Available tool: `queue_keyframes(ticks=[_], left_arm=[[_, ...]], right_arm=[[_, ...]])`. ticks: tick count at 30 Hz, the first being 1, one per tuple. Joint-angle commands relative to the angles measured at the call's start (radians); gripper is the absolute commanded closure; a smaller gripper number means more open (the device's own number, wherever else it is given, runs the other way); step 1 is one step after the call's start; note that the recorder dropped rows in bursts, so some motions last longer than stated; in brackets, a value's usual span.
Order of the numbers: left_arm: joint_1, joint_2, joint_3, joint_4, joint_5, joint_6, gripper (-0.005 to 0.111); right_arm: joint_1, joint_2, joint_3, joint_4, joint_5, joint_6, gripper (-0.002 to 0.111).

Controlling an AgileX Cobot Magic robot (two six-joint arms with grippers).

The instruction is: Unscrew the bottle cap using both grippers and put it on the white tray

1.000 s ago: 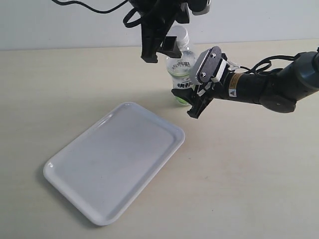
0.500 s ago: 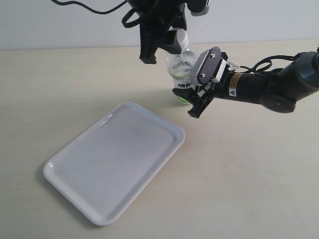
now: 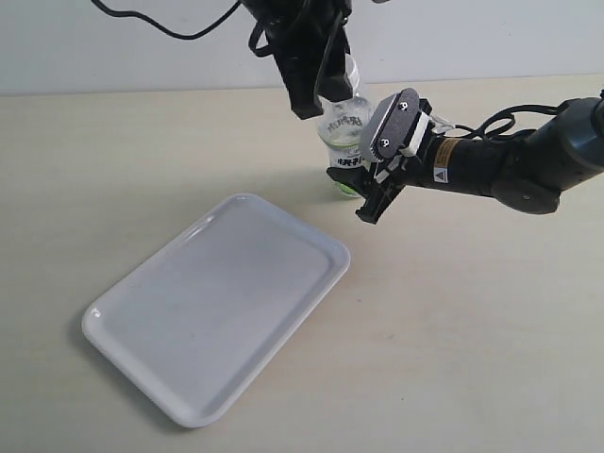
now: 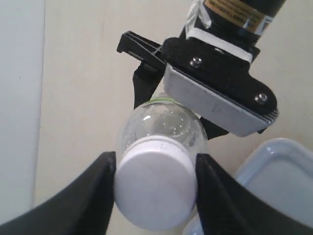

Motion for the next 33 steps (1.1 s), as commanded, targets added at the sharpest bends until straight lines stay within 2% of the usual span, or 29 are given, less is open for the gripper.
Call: queue_keyframes(ticks=[1, 11, 14, 33], left_arm=[[-0.001, -0.001, 0.001, -0.022, 0.028, -0.214, 0.107], [-0.001, -0.001, 0.001, -0.022, -0.001, -0.673, 0.107], [-0.001, -0.001, -0.006, -0.022, -0.013, -0.766, 0.107], [0.000, -0.005, -0.044, -0.017, -0.020, -0.851, 0.107]], right_arm=[[-0.003, -0.003, 0.000, 0.007, 0.049, 0.011, 0.108], [-0.003, -0.003, 0.000, 0.016, 0.054, 0.017, 0.108], [-0.003, -0.003, 0.000, 0.016, 0.067, 0.017, 0.108], [-0.003, -0.003, 0.000, 0.016, 0.069, 0.017, 0.108]])
